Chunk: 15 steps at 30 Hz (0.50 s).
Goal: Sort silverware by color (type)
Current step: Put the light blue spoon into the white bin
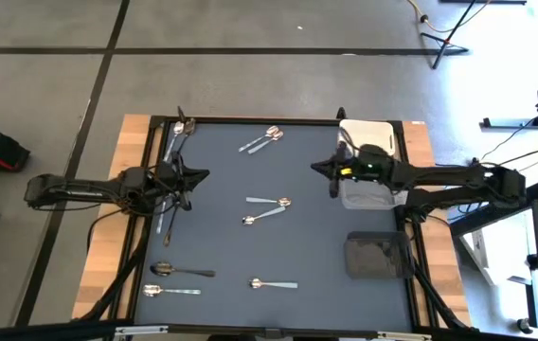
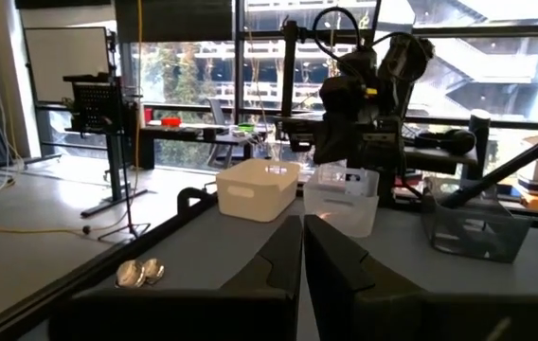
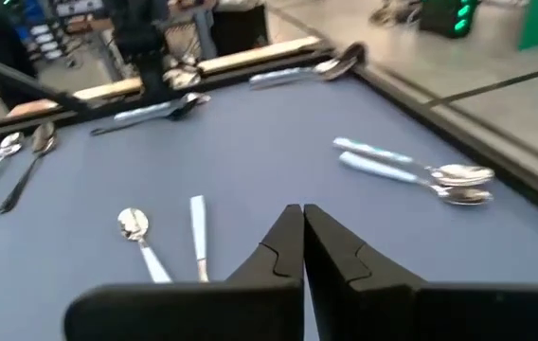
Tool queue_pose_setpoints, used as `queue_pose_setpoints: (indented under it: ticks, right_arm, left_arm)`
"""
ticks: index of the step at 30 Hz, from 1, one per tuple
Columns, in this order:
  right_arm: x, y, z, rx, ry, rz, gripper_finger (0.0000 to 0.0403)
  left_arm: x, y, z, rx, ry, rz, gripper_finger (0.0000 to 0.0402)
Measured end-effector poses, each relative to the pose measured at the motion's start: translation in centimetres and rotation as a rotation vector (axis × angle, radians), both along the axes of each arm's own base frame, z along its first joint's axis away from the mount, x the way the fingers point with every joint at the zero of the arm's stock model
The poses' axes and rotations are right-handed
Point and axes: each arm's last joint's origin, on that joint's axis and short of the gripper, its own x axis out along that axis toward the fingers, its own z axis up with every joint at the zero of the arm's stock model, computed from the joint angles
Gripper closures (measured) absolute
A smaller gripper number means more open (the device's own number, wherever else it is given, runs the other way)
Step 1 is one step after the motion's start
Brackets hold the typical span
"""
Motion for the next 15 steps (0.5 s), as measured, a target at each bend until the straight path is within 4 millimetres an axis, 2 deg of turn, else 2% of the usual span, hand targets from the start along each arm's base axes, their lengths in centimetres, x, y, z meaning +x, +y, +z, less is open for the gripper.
queue_pose_setpoints:
  ticks: [9, 15]
  right_arm:
    - [6.0, 1.1, 0.6, -0.063, 0.066, 0.109, 0.0401]
    - [8.3, 0.4, 0.4, -0.067, 0.115, 0.078, 0.0401]
  left_arm:
    - [0.6, 0.0, -0.2, -0.001, 0.014, -0.031, 0.0391]
    - [0.7, -0.1, -0.2, -0.023, 0.013, -0.056, 0.0391]
